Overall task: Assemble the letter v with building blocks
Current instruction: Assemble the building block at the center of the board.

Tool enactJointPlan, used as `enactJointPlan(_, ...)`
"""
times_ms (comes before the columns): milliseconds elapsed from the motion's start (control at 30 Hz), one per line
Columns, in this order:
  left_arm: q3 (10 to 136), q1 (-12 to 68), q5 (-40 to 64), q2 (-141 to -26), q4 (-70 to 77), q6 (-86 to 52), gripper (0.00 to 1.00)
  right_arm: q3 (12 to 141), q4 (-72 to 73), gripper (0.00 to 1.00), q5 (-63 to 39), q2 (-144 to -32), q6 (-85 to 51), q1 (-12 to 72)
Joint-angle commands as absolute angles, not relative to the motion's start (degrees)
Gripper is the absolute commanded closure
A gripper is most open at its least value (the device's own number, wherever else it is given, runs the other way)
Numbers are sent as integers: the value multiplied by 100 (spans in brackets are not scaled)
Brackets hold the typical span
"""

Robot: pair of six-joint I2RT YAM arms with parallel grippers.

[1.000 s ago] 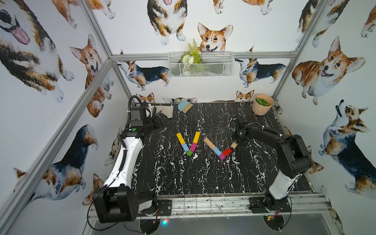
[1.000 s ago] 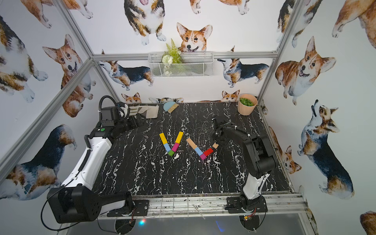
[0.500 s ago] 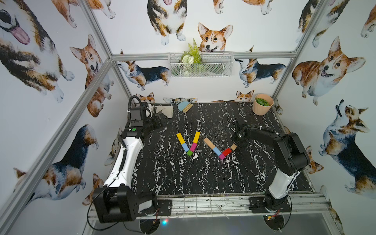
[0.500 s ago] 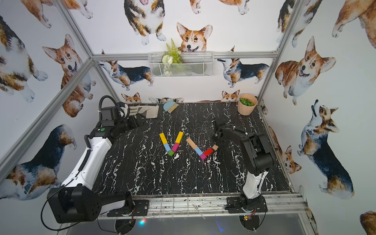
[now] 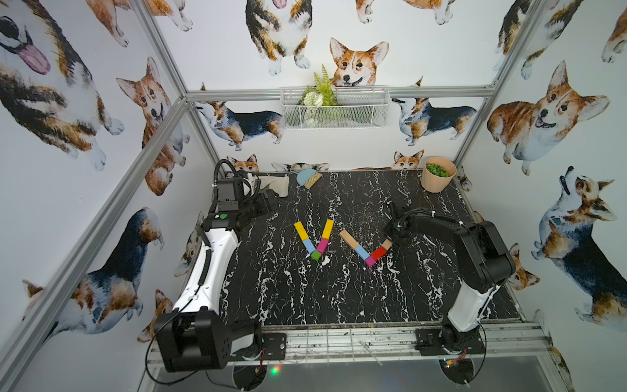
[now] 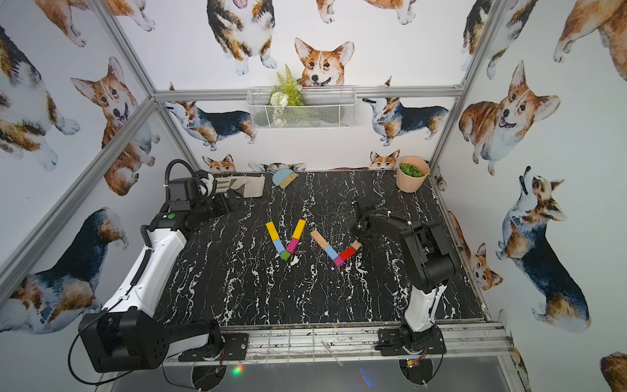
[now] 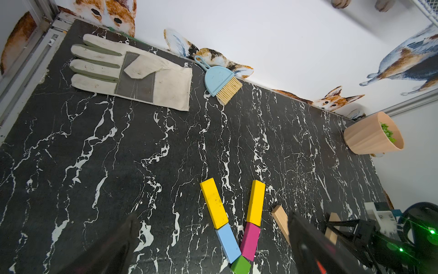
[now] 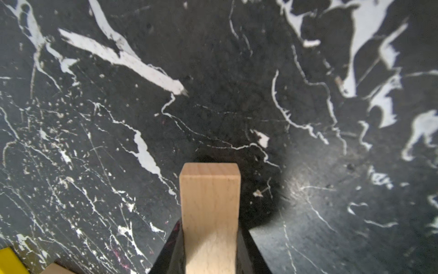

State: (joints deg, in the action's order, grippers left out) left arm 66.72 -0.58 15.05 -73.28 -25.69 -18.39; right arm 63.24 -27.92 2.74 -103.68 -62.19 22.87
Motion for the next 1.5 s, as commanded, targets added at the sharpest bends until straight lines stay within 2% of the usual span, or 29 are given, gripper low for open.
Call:
enactJointPlan(0, 6684, -64, 1538, -7312, -2479, -1818, 0, 6275, -2751, 65, 200, -10406, -6504, 2312)
enactJointPlan(433, 6688, -68, 1539, -7312, -2483, -1811, 0, 6276, -2791, 52, 165, -10341, -6478, 2312)
enactJointPlan(600, 6685, -70, 1533, -7313, -2493, -1811, 0, 6298, -2919, 48, 262, -9980, -6315, 2347)
enactJointPlan(833, 6690, -87, 1538, -7330, -2488, -1817, 0, 6356, -3249, 38, 587, -9140, -5654, 2334)
enactJointPlan(867, 6695, -92, 1546, -7330, -2496, -1819, 0, 6420, -3288, 32, 557, -9107, -5484, 2298)
enactJointPlan(1100, 6689, -114, 1547, -7348, -2490, -1819, 0, 6796, -3285, 25, -85, -9486, -4652, 1777)
enactJointPlan(1467, 6693, -130, 1530, -7356, -2502, -1810, 0, 7341, -3156, 25, -687, -10434, -4125, 1424)
